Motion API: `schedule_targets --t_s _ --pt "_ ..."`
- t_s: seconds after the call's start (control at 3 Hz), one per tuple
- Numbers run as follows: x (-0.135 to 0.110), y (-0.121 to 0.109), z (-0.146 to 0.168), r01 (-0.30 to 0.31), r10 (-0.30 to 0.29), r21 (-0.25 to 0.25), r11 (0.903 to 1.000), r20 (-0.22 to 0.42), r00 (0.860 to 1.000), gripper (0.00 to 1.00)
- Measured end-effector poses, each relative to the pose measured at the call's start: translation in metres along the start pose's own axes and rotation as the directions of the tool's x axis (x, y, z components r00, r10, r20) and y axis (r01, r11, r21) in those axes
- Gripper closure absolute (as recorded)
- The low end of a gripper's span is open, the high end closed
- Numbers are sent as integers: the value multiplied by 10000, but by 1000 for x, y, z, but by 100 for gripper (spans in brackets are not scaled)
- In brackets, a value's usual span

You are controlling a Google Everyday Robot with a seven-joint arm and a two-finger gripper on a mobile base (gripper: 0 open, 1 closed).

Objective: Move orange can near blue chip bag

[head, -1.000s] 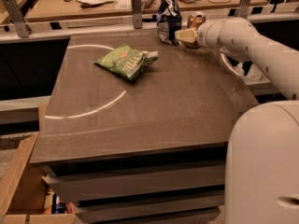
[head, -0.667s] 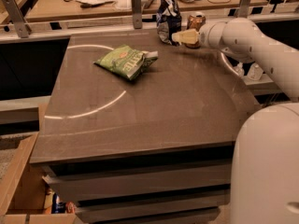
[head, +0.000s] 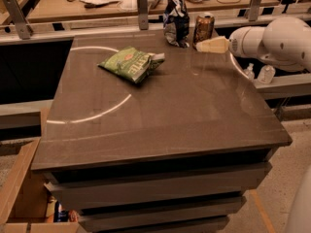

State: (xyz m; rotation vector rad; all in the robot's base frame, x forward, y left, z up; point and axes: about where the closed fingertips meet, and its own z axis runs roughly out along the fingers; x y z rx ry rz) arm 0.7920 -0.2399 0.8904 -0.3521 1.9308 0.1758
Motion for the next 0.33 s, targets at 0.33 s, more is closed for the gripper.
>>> schedule_targets --t_s 0.33 --pt "0 0 0 0 0 -1 10000 0 10000 0"
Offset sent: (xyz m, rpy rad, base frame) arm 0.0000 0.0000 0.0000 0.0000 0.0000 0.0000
